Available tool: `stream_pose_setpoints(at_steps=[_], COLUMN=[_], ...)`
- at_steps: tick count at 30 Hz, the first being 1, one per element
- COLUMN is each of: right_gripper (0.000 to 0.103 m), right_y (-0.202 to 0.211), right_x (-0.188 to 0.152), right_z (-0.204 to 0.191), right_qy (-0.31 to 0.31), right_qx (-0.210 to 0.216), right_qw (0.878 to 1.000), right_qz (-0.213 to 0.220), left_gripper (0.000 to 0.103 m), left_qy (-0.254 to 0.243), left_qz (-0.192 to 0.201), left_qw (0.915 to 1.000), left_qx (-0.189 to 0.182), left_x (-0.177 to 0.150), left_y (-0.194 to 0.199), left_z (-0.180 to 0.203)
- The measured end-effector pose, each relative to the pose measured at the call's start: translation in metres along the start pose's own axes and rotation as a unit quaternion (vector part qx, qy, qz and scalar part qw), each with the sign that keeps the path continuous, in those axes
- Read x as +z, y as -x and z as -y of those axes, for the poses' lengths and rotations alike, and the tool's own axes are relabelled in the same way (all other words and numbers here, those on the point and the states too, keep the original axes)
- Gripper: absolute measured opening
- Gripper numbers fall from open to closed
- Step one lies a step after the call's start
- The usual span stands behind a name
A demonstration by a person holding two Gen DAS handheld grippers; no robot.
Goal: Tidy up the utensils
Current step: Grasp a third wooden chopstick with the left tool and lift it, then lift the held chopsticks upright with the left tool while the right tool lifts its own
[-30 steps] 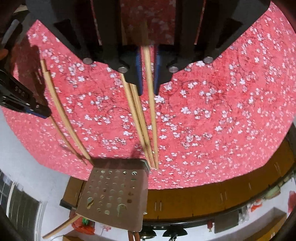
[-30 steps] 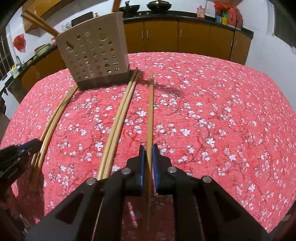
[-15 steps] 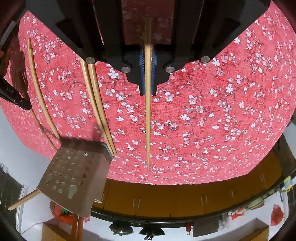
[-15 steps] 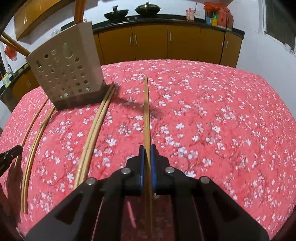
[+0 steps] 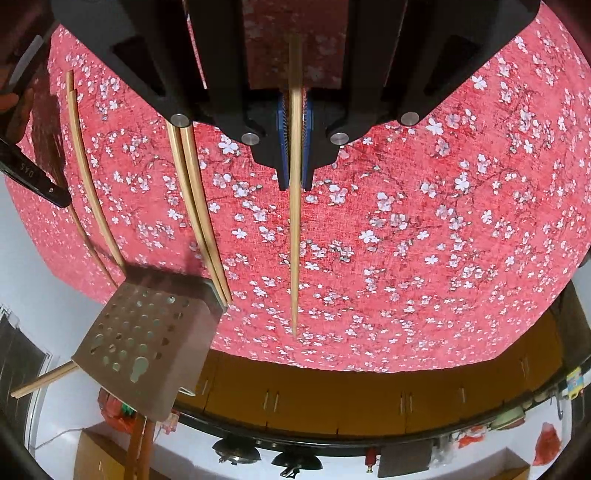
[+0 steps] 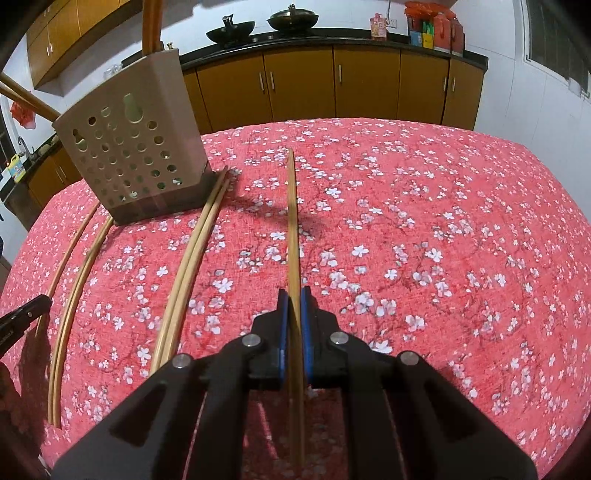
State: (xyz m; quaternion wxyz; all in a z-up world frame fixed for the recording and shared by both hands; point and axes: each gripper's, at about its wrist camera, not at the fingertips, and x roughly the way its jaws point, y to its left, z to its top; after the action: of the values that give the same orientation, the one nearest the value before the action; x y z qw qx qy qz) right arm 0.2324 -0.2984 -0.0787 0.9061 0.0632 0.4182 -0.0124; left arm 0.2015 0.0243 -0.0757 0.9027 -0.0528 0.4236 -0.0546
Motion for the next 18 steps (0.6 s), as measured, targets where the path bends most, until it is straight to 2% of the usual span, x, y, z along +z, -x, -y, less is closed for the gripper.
stream_pose_setpoints(at_steps=[13,18], right_gripper=[0.009,0.013], right_y=[0.001,0.007], right_x=[-0.002,-0.009], right_z=[0.0,-0.004], right_qy=[0.001,0.011], right_qx=[-0.003,-0.007], right_qw=[1.0,1.0], right_qz=[0.001,0.0], left_gripper=[0.009,0.009], left_qy=[0.013,-0.007], left_qz=[0.0,-0.001], left_qw=[0.9999,0.9999], left_qx=[-0.009,0.012], left_x=[0.001,-0.007], left_y=[0.004,0.011], left_z=[0.001,0.01])
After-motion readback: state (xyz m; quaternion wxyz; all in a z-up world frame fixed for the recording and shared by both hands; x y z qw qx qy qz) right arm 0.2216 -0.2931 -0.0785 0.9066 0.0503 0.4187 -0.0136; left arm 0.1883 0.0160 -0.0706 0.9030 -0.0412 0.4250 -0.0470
